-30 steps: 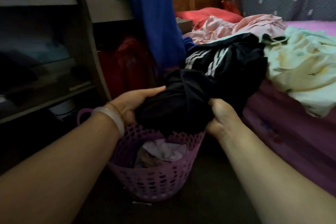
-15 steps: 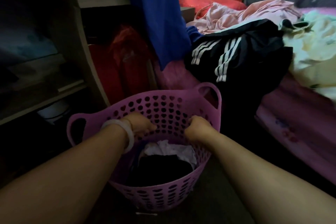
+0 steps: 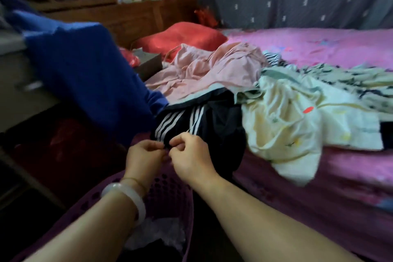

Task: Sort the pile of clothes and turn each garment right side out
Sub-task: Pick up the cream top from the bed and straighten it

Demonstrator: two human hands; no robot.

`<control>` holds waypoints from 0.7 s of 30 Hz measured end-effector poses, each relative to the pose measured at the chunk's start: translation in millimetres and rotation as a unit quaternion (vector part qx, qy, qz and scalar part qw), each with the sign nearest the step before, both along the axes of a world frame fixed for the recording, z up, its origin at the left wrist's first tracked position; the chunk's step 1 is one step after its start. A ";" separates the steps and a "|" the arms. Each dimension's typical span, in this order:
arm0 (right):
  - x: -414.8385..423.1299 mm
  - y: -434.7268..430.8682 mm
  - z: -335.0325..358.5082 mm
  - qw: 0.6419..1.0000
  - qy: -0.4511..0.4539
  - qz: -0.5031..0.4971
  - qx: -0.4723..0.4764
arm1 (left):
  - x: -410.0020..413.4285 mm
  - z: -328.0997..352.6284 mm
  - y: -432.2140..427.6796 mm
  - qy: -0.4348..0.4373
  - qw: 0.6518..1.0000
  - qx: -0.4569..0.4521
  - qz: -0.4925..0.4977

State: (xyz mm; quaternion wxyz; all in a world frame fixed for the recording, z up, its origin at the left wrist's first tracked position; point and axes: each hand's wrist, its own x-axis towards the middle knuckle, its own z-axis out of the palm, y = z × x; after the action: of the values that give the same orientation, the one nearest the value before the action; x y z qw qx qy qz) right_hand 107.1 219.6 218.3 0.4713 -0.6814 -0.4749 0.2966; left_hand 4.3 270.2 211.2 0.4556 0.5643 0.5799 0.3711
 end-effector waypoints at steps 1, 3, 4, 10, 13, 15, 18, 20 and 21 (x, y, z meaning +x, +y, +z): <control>8.6 -1.4 18.8 1.000 0.020 -0.009 0.010 | 10.0 19.1 -2.1 -0.011 1.000 0.002 0.001; 17.8 -9.8 50.6 0.998 0.051 -0.030 0.029 | 24.3 53.7 -13.5 -0.024 1.000 0.016 -0.007; 22.5 -14.3 65.9 0.996 0.065 -0.043 0.035 | 31.0 71.2 -19.5 -0.029 0.999 0.017 -0.016; 55.0 -30.2 185.9 0.989 0.065 -0.132 0.020 | 72.8 201.9 -36.0 -0.067 0.994 -0.006 -0.085; 66.6 -37.1 236.8 0.984 0.059 -0.167 0.022 | 87.5 254.3 -36.2 -0.039 0.991 -0.007 -0.125; 78.5 -41.6 264.4 0.978 0.059 -0.197 0.018 | 96.9 282.1 -34.0 -0.017 0.987 -0.008 -0.157; 109.5 -52.5 282.2 0.970 0.068 -0.232 -0.016 | 121.2 305.2 -28.8 0.051 0.975 0.015 -0.214; 138.8 -58.8 282.1 0.966 0.063 -0.244 -0.054 | 143.6 310.3 -21.7 0.102 0.964 0.026 -0.245; 157.6 -61.8 278.2 0.964 0.062 -0.249 -0.074 | 158.9 308.2 -16.5 0.121 0.958 0.025 -0.259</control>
State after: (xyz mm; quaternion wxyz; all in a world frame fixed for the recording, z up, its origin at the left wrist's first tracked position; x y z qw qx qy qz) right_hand 264.7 157.8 496.6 0.5070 -0.7917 -0.2367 0.2452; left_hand 163.2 253.7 519.3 0.4484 0.7468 0.4556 0.1834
